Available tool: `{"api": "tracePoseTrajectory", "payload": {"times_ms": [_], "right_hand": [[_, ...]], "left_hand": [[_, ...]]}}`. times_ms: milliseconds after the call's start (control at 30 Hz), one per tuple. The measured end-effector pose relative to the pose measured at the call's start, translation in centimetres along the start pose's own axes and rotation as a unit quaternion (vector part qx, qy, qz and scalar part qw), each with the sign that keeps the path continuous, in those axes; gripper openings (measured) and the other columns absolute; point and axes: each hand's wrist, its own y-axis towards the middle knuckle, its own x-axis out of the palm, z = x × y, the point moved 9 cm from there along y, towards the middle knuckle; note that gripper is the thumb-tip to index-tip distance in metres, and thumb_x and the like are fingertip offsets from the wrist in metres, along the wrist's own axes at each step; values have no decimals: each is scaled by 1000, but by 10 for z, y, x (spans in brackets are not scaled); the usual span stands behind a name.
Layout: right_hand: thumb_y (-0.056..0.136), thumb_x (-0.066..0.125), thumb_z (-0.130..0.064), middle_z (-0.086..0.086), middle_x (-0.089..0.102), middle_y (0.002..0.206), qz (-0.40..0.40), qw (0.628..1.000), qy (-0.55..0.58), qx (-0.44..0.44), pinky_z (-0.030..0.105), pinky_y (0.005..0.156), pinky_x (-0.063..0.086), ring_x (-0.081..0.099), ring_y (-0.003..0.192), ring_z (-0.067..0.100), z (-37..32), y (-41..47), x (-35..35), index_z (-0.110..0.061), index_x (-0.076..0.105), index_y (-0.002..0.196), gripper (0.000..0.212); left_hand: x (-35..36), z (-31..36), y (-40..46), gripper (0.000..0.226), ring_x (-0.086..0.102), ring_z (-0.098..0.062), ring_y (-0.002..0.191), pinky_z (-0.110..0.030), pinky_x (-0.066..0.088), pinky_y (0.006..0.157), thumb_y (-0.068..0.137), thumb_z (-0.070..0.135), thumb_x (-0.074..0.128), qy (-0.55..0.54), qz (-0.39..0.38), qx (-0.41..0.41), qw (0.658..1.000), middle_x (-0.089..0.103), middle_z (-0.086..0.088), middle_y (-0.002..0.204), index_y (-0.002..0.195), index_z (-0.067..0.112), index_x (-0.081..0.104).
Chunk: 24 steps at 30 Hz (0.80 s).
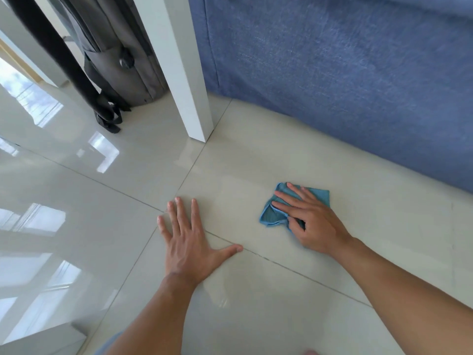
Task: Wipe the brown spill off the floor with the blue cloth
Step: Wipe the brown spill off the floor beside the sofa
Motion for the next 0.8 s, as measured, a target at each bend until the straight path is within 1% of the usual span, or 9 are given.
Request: {"api": "tracePoseTrajectory", "payload": {"times_ms": [67,100,200,233,333,400,500,633,800], "right_hand": [[94,49,-10,-5,47,153,55,998,21,36,47,122,28,30,152,19,15,2,-9,-17,65,136,45],[95,48,-7,-3,47,154,78,994,30,65,44,123,27,29,152,19,23,5,-14,-14,65,135,44],[101,46,-7,-6,41,157,122,977,70,161,19,122,17,20,154,11,45,21,-27,-15,61,139,42],[102,45,-10,-7,40,158,118,975,72,173,19,121,17,19,154,11,48,32,-26,-18,59,141,42],[102,43,-10,0,43,158,85,981,57,163,38,126,17,20,155,23,49,76,-17,-17,59,141,43],[102,44,-9,4,43,158,69,983,56,158,41,127,11,19,155,29,43,103,-11,-15,60,140,42],[101,43,-15,7,42,159,37,992,26,120,48,126,12,19,154,34,20,138,0,-15,58,142,44],[99,43,-25,2,38,161,-25,999,-8,42,49,125,7,16,155,33,-12,157,25,-22,55,145,48],[99,38,-42,-8,29,165,-66,996,-58,-5,46,126,5,9,157,25,-32,127,34,-33,44,151,53]], "left_hand": [[1,2,-1,151,-36,-31,147,-59,-13,121,51,110,26,8,-7,12,1000,-27,-20,164,159,13,-14],[2,2,-1,151,-38,-32,146,-60,-13,121,51,110,24,14,-11,16,1000,-29,-20,163,159,13,-16],[4,3,0,151,-36,-33,147,-61,-12,121,51,111,22,18,-14,20,1000,-27,-22,163,159,12,-14],[4,2,0,151,-34,-33,148,-61,-11,121,51,110,23,16,-9,20,1000,-25,-22,163,160,12,-11],[6,1,2,149,-33,-34,149,-61,-9,121,52,110,23,25,-15,21,999,-24,-23,164,159,12,-11],[6,2,2,148,-33,-34,148,-61,-10,121,53,110,22,28,-16,22,999,-24,-23,163,159,12,-11],[5,1,4,148,-31,-34,149,-62,-9,121,53,110,22,26,-13,21,999,-21,-23,164,160,12,-7],[7,0,4,147,-32,-34,149,-62,-9,121,54,109,22,33,-19,22,999,-22,-23,164,160,12,-7],[7,0,2,146,-31,-33,149,-61,-9,121,55,109,21,37,-18,20,999,-22,-23,164,160,13,-8]]}}
